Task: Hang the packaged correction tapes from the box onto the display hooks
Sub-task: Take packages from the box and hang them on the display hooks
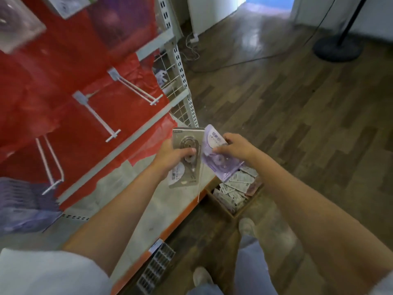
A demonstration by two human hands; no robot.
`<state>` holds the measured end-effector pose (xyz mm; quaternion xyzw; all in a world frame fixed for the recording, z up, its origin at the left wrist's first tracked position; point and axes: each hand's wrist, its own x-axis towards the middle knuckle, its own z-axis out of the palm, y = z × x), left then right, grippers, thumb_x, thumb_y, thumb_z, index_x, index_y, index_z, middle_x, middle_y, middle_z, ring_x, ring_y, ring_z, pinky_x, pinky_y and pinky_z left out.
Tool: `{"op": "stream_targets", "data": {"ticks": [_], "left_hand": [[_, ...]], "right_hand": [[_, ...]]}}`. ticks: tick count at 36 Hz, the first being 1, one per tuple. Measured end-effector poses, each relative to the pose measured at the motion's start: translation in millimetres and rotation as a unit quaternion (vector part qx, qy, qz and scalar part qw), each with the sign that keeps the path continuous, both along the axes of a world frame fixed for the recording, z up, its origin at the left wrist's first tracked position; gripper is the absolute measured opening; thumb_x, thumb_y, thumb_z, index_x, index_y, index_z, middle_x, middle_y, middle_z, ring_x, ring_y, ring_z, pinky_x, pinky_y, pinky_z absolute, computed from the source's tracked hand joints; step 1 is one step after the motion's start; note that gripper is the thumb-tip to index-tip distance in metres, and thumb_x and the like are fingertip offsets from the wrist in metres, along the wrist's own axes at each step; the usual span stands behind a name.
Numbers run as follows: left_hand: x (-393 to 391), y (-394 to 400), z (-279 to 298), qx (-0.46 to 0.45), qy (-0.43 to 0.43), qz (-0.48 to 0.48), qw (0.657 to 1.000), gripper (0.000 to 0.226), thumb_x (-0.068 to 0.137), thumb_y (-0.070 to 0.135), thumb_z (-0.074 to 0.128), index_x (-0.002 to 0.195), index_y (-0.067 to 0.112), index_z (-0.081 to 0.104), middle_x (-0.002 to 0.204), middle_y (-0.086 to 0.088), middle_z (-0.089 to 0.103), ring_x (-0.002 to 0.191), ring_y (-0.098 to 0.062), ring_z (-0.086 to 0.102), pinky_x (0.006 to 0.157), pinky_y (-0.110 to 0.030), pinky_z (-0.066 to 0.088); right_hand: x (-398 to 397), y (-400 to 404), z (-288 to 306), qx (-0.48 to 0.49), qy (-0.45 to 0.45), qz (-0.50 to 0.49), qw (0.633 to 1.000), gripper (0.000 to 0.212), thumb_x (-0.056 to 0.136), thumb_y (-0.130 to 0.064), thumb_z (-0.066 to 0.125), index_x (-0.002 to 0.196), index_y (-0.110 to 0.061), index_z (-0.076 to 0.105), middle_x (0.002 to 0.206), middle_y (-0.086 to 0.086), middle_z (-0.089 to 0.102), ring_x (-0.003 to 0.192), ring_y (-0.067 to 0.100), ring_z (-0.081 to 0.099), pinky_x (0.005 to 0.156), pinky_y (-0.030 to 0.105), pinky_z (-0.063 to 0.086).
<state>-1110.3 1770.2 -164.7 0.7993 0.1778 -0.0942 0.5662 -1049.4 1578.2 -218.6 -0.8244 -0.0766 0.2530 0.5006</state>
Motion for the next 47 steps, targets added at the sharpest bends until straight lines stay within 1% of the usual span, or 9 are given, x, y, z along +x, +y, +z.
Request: {"op": "stream_targets", "data": {"ticks": [5, 11, 17, 22, 29, 36, 39, 43, 47], "left_hand": [[-31, 20, 31, -0.022, -0.042, 0.017, 0.999, 0.017, 0.082, 0.005, 0.069, 0.096, 0.014, 0.065, 0.088, -0.001, 0.069, 0.08, -0.015, 0.064, 0.071, -0.024, 0.05], [-59, 57, 66, -0.042, -0.103, 0.045, 0.993, 0.006, 0.083, 0.014, 0.071, 0.088, 0.017, 0.067, 0.083, -0.001, 0.069, 0.076, -0.015, 0.064, 0.075, -0.031, 0.052], [-77, 94, 107, -0.068, -0.146, 0.092, 0.983, 0.015, 0.083, 0.022, 0.072, 0.094, 0.012, 0.071, 0.101, -0.017, 0.071, 0.088, -0.029, 0.066, 0.087, -0.049, 0.051], [-89, 118, 133, -0.123, -0.195, 0.119, 0.966, 0.005, 0.08, 0.011, 0.073, 0.084, 0.013, 0.071, 0.073, 0.003, 0.072, 0.068, -0.012, 0.066, 0.068, -0.026, 0.051], [-93, 142, 148, -0.283, -0.222, 0.241, 0.901, 0.007, 0.082, 0.007, 0.071, 0.086, 0.01, 0.066, 0.065, 0.003, 0.072, 0.059, -0.01, 0.069, 0.051, -0.022, 0.054], [-89, 151, 141, -0.325, -0.243, 0.336, 0.85, 0.01, 0.079, 0.009, 0.074, 0.083, 0.013, 0.066, 0.066, 0.003, 0.069, 0.064, -0.014, 0.065, 0.066, -0.029, 0.053], [-89, 157, 136, -0.277, -0.253, 0.371, 0.849, 0.011, 0.078, 0.014, 0.077, 0.085, 0.013, 0.069, 0.08, -0.005, 0.069, 0.077, -0.023, 0.065, 0.075, -0.036, 0.054], [-98, 171, 133, -0.056, -0.22, 0.395, 0.89, 0.063, 0.074, 0.024, 0.08, 0.123, 0.006, 0.044, 0.108, -0.007, 0.056, 0.099, -0.024, 0.056, 0.08, -0.03, 0.045], [-108, 201, 126, 0.166, -0.148, 0.319, 0.921, 0.092, 0.067, 0.036, 0.084, 0.138, 0.012, 0.032, 0.14, -0.013, 0.038, 0.132, -0.03, 0.034, 0.11, -0.037, 0.03]], "right_hand": [[-27, 25, 35, 0.066, 0.03, -0.044, 0.996, 0.02, 0.089, -0.02, 0.067, 0.105, -0.009, 0.064, 0.1, 0.008, 0.068, 0.086, 0.018, 0.063, 0.081, 0.033, 0.052], [-53, 66, 75, 0.142, 0.057, -0.11, 0.982, 0.003, 0.093, -0.012, 0.06, 0.093, -0.01, 0.061, 0.111, 0.021, 0.067, 0.096, 0.032, 0.065, 0.091, 0.05, 0.051], [-72, 99, 123, 0.192, 0.036, -0.106, 0.975, 0.012, 0.095, -0.006, 0.053, 0.086, -0.011, 0.059, 0.095, 0.014, 0.066, 0.078, 0.021, 0.061, 0.075, 0.035, 0.051], [-88, 121, 154, 0.231, 0.03, -0.097, 0.968, 0.014, 0.091, -0.011, 0.054, 0.097, -0.003, 0.064, 0.11, 0.028, 0.065, 0.093, 0.032, 0.06, 0.088, 0.049, 0.048], [-103, 153, 162, 0.295, 0.046, -0.11, 0.948, 0.019, 0.096, 0.003, 0.043, 0.1, -0.001, 0.062, 0.094, 0.021, 0.067, 0.083, 0.032, 0.064, 0.087, 0.05, 0.05], [-101, 194, 183, 0.332, 0.056, -0.124, 0.933, 0.041, 0.1, -0.038, 0.044, 0.086, -0.009, 0.068, 0.084, 0.009, 0.071, 0.077, 0.022, 0.066, 0.081, 0.038, 0.053], [-99, 210, 180, 0.297, 0.019, -0.069, 0.952, 0.048, 0.092, -0.056, 0.049, 0.096, -0.013, 0.071, 0.09, 0.003, 0.075, 0.089, 0.023, 0.069, 0.09, 0.043, 0.053], [-96, 218, 173, 0.224, -0.045, -0.009, 0.974, 0.016, 0.093, -0.006, 0.056, 0.084, -0.013, 0.068, 0.083, 0.008, 0.072, 0.08, 0.026, 0.064, 0.077, 0.04, 0.052], [-92, 218, 177, 0.126, -0.152, 0.054, 0.979, 0.006, 0.089, -0.005, 0.061, 0.09, -0.002, 0.066, 0.086, 0.013, 0.07, 0.08, 0.022, 0.064, 0.073, 0.039, 0.051]]}}
